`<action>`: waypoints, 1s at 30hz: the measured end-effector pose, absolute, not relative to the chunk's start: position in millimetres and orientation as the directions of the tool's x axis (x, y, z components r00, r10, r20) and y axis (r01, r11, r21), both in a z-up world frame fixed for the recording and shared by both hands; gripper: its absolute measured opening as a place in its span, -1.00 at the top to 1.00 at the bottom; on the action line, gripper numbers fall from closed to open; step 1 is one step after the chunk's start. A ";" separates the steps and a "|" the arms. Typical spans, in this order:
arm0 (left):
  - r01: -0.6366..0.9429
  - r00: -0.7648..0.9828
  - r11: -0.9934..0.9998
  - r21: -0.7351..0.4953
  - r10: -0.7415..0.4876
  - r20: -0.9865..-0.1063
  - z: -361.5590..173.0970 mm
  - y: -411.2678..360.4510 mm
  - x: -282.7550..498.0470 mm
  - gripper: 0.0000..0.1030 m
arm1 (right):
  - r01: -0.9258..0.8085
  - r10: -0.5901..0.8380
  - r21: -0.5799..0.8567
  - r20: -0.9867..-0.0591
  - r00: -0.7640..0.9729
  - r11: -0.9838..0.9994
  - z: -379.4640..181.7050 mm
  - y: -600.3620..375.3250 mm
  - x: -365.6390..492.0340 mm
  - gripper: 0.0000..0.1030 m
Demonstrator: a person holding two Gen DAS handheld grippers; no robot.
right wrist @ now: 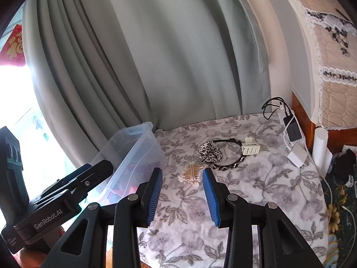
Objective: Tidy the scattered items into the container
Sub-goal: 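Move both tools away from the box back toward the items on the bed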
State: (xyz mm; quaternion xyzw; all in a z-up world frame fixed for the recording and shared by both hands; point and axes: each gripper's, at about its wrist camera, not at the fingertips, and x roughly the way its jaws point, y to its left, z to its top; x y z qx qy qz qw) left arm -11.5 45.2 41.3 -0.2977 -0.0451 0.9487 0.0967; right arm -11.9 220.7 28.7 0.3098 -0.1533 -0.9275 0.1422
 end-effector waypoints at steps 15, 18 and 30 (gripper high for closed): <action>-0.201 -0.762 -0.976 -0.081 0.207 -0.613 24.3 96.9 -19.8 -0.44 | 0.081 -0.355 0.462 -0.547 -0.758 -0.883 0.1 269.0 -15.0 0.19; -0.191 -0.750 -0.978 -0.082 0.199 -0.631 18.4 101.0 -25.3 -0.44 | 0.074 -0.356 0.465 -0.556 -0.751 -0.882 -6.5 271.6 -17.7 0.19; -0.218 -0.752 -0.974 -0.063 0.209 -0.626 -6.9 114.1 -40.9 -0.44 | 0.044 -0.352 0.457 -0.616 -0.705 -0.888 -34.9 274.7 -32.0 0.19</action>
